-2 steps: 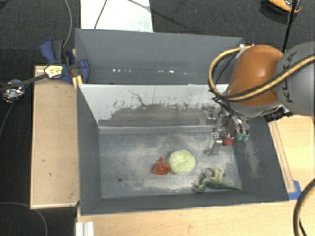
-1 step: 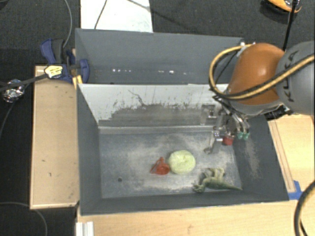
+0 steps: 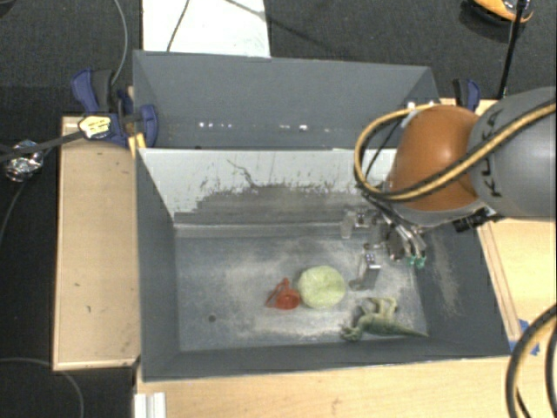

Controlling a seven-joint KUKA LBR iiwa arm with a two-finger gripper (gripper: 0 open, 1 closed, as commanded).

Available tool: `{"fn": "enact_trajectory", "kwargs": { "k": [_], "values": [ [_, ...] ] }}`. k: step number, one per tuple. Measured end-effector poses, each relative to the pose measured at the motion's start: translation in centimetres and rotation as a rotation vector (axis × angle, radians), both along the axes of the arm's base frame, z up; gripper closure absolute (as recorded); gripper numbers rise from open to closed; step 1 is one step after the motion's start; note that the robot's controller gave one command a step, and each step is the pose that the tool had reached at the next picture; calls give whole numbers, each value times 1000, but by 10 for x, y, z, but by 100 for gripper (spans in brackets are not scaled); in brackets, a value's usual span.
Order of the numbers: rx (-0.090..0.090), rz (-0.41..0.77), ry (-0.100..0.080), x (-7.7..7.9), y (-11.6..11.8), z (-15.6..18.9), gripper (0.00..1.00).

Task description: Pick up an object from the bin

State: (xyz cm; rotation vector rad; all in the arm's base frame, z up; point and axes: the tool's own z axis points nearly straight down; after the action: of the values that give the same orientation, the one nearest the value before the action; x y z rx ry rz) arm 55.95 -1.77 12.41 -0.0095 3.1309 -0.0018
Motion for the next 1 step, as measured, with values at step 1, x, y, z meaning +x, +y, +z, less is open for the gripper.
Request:
{"fn": "enact_trajectory", "kwargs": {
  "k": [1],
  "values": [
    [1,52,7,-29,37,-47,0]
  ]
}}
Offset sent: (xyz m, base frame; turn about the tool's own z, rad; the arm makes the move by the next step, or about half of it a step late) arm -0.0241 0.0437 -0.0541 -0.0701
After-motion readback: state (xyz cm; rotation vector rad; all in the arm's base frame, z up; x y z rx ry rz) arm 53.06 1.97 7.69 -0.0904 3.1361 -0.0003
